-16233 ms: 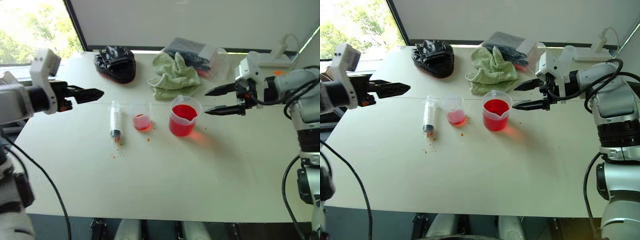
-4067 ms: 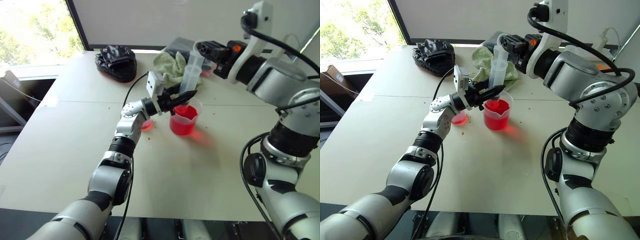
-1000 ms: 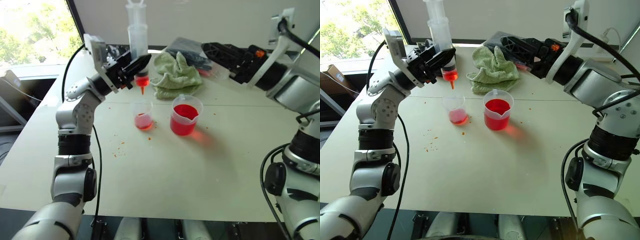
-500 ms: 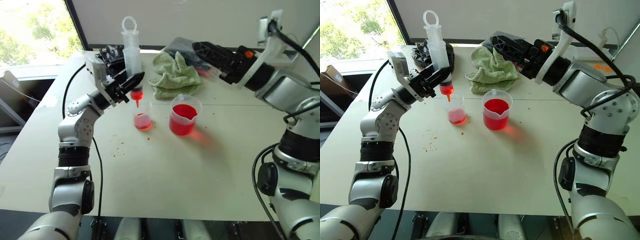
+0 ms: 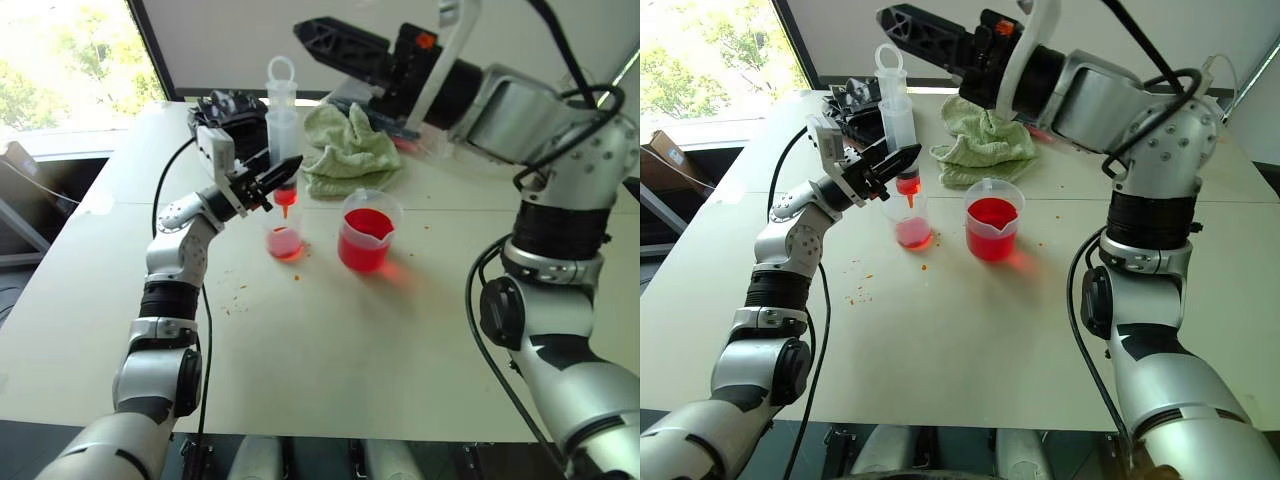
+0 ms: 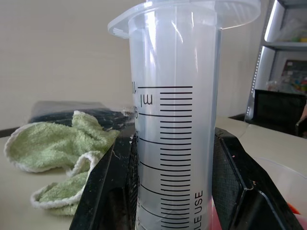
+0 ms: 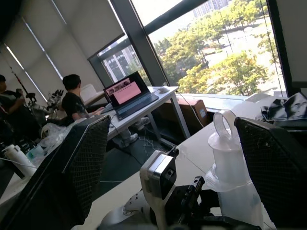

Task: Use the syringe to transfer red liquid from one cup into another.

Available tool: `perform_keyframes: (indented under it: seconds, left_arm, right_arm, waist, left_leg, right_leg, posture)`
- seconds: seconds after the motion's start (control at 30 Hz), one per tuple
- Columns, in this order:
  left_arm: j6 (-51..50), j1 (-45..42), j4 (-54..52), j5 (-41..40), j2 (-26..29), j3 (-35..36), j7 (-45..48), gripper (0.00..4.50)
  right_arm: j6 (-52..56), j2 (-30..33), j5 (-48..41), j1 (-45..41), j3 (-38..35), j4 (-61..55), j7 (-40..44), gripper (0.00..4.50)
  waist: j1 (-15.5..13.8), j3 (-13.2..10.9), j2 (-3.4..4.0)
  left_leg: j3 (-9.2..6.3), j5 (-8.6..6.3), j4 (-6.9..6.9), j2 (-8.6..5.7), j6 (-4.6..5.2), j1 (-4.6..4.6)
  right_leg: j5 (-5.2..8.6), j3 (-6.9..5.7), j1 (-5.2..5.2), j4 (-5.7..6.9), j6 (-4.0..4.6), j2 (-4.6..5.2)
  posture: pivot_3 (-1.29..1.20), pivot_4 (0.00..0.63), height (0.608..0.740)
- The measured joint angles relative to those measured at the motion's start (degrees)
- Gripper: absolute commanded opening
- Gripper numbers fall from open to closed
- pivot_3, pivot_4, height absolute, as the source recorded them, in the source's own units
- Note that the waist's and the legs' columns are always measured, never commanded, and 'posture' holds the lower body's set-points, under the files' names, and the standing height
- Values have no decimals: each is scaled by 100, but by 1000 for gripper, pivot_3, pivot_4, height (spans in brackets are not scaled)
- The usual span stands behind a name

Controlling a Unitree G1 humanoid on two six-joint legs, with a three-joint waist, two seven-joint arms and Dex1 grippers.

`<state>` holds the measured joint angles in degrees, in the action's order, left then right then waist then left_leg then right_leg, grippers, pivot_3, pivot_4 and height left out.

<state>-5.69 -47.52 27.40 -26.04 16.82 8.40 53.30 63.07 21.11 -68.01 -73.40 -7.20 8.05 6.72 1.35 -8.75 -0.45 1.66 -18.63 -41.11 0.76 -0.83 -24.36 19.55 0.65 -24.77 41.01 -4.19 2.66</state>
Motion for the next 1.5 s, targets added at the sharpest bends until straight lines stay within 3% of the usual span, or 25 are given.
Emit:
perform_keyframes:
  seconds: [0.3, 0.67, 0.77, 0.9, 1.5]
  left_arm:
    - [156, -4, 168, 64, -91, -9, 34, 1418]
    - [160, -2, 158, 110, -130, -54, 10, 1418]
    - [161, -2, 158, 124, -129, -53, 6, 1418]
    - [168, -2, 147, 135, -125, -53, 1, 1418]
    - [225, -2, 130, 170, -120, -54, 5, 1418]
  right_arm:
    - [-932, -355, 2050, -472, 876, 1478, 1362, 4295]
    - [-1478, -729, 3069, -814, 833, 2287, 1945, 4295]
    - [-1502, -834, 3205, -843, 780, 2377, 2021, 3465]
    - [-1492, -876, 3336, -880, 675, 2380, 2104, 1539]
    - [-1341, -995, 3542, -748, 500, 2063, 2219, 1439]
  waist:
    - [68, 0, 0]
    - [137, 0, 0]
    - [132, 0, 0]
    - [131, 0, 0]
    - [134, 0, 0]
  left_leg:
    - [-1, 0, 2, -1, 0, -5]
    - [-3, 1, 5, 0, -2, -4]
    - [-3, 1, 5, 0, -2, -4]
    - [-3, 1, 5, 0, -2, -4]
    - [-3, 1, 5, 0, -2, -4]
  right_leg:
    - [0, -2, -5, 1, 0, 1]
    - [0, -5, -9, 8, 0, 1]
    - [0, -5, -9, 8, 0, 1]
    - [0, -5, -9, 8, 0, 2]
    - [0, -5, -9, 10, 0, 2]
  posture:
    - [0, 150, 711]
    - [0, 150, 711]
    - [0, 150, 711]
    - [0, 150, 711]
    - [0, 150, 711]
